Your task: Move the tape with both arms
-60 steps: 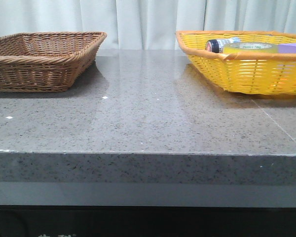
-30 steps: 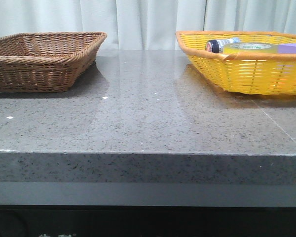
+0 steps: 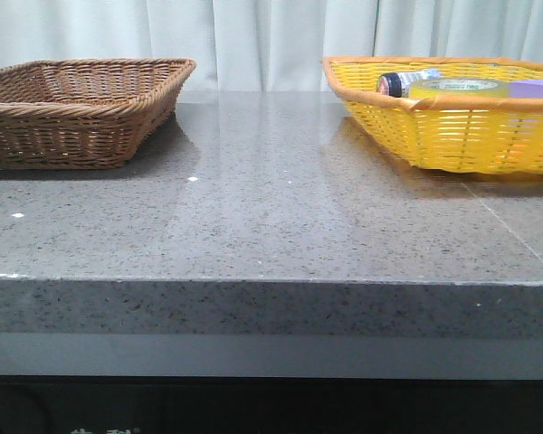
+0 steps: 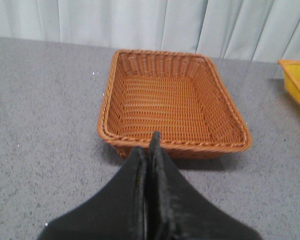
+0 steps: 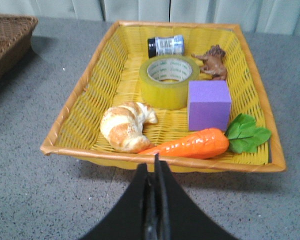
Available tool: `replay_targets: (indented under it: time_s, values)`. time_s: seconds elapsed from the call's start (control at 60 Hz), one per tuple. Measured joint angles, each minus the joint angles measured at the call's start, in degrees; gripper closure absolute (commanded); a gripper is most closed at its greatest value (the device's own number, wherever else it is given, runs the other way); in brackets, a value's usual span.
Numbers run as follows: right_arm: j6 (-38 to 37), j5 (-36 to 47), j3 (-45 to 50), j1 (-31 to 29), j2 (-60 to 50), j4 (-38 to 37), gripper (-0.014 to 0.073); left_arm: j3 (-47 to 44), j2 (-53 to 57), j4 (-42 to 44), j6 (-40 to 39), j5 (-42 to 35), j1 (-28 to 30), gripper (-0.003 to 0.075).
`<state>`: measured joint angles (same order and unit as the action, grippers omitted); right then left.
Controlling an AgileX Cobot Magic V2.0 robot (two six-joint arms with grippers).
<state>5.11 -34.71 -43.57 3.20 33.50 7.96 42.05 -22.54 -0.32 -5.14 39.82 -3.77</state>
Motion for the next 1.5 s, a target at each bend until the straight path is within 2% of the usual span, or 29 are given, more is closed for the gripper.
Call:
replay_targets:
  time_s: [0.15, 0.217, 0.266, 0.35, 0.4, 0.433, 0.483, 0.55, 0.583, 0.783, 0.916, 1.249, 1.499]
  values:
    - [0.0, -0.6, 0.0, 0.0, 2.5, 0.0, 0.0659, -1.1, -1.4, 0.3, 0.0, 0.0, 0.0, 0.0729]
    - [0.0, -1.1, 0.0, 0.0, 3.3, 0.0, 0.0645, -1.2, -2.0, 0.3, 0.0, 0.0, 0.0, 0.0657]
    - [0.0, -1.5, 0.0, 0.0, 3.7, 0.0, 0.06, -1.2, -2.4, 0.3, 0.0, 0.0, 0.0, 0.0567]
    - [0.0, -2.3, 0.0, 0.0, 4.0, 0.0, 0.0454, -1.2, -3.1, 0.3, 0.1, 0.0, 0.0, 0.0361]
    - [0.0, -2.9, 0.0, 0.0, 4.1, 0.0, 0.0321, -1.2, -3.4, 0.3, 0.1, -0.1, 0.0, 0.0237]
    - [0.0, -3.1, 0.0, 0.0, 4.1, 0.0, 0.0235, -1.2, -3.6, 0.3, 0.1, -0.3, 0.0, 0.0183]
    - [0.0, -3.4, 0.0, 0.0, 4.1, 0.0, 0.0131, -1.2, -3.8, 0.3, 0.2, -0.5, 0.0, 0.0146]
    - [0.0, -3.6, 0.0, 0.0, 4.1, 0.0, 0.0043, -1.2, -4.5, 0.3, 0.4, -0.8, 0.0, 0.0148]
    - [0.0, -3.9, 0.0, 0.0, 4.1, 0.0, 0.0029, -1.1, -4.9, 0.3, 0.7, -0.8, 0.0, 0.0154]
    - [0.0, -5.9, -2.3, 0.0, 5.4, 0.0, 0.0035, 3.9, -10.0, -0.7, 4.3, 2.5, -0.3, 0.0155]
    - [0.0, -8.4, -7.1, 0.0, 9.0, 0.0, 0.0035, 7.1, -13.7, -2.8, 7.8, 4.1, -3.2, 0.0155]
    - [-2.1, -14.9, -23.8, -5.3, 28.6, 0.6, 0.0035, 8.2, -18.4, -3.5, 10.4, 3.4, -16.6, 0.0155]
    - [-2.4, -20.4, -39.7, -6.7, 46.7, 1.2, 0.0035, 8.3, -18.5, -3.5, 10.6, 0.7, -20.1, 0.0155]
